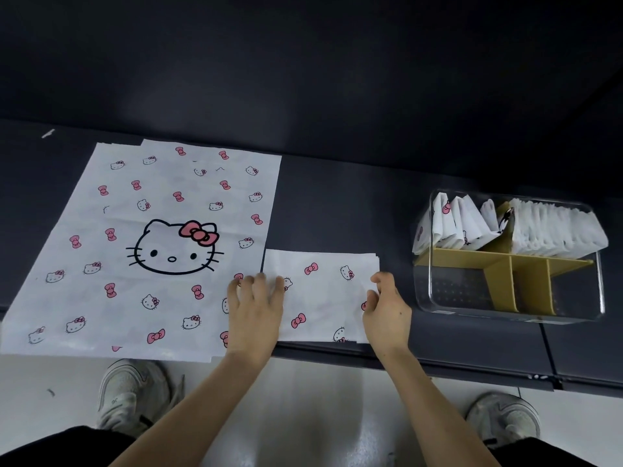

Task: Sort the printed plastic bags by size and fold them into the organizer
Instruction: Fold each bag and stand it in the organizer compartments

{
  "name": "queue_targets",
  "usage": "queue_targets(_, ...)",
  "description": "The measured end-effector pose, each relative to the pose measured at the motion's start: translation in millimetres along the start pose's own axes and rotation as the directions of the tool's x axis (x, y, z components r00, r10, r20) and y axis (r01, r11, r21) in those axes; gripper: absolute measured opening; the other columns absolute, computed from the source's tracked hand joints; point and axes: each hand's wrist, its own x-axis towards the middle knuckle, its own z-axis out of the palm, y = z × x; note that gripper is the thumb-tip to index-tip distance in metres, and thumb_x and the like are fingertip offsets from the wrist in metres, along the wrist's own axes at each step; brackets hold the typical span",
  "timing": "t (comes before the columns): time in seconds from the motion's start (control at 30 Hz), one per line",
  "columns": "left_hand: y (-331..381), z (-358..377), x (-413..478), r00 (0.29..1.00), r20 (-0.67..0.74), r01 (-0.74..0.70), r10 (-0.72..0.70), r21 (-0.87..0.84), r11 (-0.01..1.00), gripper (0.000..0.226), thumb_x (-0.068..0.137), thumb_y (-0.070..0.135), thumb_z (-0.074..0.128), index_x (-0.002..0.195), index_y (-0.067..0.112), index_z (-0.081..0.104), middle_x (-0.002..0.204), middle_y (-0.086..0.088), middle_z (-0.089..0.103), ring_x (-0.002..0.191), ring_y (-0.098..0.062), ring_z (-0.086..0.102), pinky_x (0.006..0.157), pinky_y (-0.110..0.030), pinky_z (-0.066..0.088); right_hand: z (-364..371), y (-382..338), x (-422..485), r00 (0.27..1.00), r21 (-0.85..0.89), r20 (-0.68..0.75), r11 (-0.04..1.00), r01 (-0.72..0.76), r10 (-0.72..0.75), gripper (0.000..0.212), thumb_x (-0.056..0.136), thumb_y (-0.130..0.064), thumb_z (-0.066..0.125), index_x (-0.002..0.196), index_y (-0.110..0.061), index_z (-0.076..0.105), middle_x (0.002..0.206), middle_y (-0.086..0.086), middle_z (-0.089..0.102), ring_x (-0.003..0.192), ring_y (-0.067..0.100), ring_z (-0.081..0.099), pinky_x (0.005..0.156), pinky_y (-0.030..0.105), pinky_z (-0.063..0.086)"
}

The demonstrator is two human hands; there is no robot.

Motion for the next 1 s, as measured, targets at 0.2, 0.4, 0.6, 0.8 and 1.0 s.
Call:
queue_targets(0.2, 1, 7, -2, 0.963, 0.163, -0.15, 0.215, -0.34, 0.928, 0.087, 0.039, -0.019, 0.064, 0.123, -0.002, 0.047, 0.128, -0.019, 0.058, 0.114, -0.033, 0.06, 0.098, -0.031, 0.044, 2, 4, -1, 1.0, 0.025, -0.001, 1.0, -0.014, 0.014, 0.021, 0.097, -0.007, 0.042, 0.116, -0.012, 0.048, 0.083, 0.005, 0.061, 0.07, 0.029, 0.064, 0.069, 0.037, 0.051)
queue_targets(0.4, -3, 5, -5, 0.929, 0.255, -0.152, 0.266, -0.392, 0.907, 0.062, 0.097, 0.044, 0.032, 0.136, -0.002, 0.045, 0.15, -0.015, 0.034, 0.141, -0.023, 0.028, 0.115, -0.035, 0.019, 4, 1, -6, 0.972, -0.299, -0.18, 0.95, 0.093, -0.152, 0.034, 0.081, -0.005, 0.065, 0.114, -0.009, 0.058, 0.1, 0.011, 0.063, 0.074, 0.031, 0.061, 0.061, 0.035, 0.049)
queue_targets(0.6, -6, 8, -5, 0.914, 0.236, -0.223, 0.33, -0.387, 0.895, 0.075, 0.095, 0.059, 0.031, 0.143, 0.003, 0.037, 0.155, -0.016, 0.023, 0.145, -0.025, 0.017, 0.115, -0.041, 0.02, 45, -4, -45, 0.922, -0.452, 0.132, 0.806, 0.382, -0.363, 0.048, 0.098, -0.041, 0.028, 0.135, -0.023, 0.052, 0.142, 0.02, 0.045, 0.131, 0.037, 0.042, 0.108, 0.059, 0.02)
queue_targets(0.8, -6, 11, -6, 0.911, 0.249, -0.226, 0.328, -0.364, 0.904, 0.075, 0.092, 0.061, 0.033, 0.148, 0.011, 0.03, 0.157, -0.014, 0.018, 0.146, -0.024, 0.012, 0.116, -0.039, 0.016, 16, 54, -43, 0.96, -0.497, 0.172, 0.822, 0.278, -0.221, 0.054, 0.102, -0.048, 0.006, 0.144, -0.024, 0.029, 0.148, 0.013, 0.039, 0.139, 0.026, 0.026, 0.11, 0.056, 0.016)
queue_targets(1.0, -6, 11, -6, 0.911, 0.238, -0.234, 0.338, -0.377, 0.896, 0.072, 0.093, 0.061, 0.031, 0.148, 0.016, 0.03, 0.157, -0.014, 0.018, 0.146, -0.024, 0.013, 0.116, -0.038, 0.015, 6, -1, -7, 0.976, -0.334, 0.045, 0.918, 0.216, -0.213, 0.066, 0.099, -0.053, 0.011, 0.133, -0.015, 0.054, 0.136, 0.021, 0.051, 0.126, 0.04, 0.048, 0.105, 0.057, 0.031)
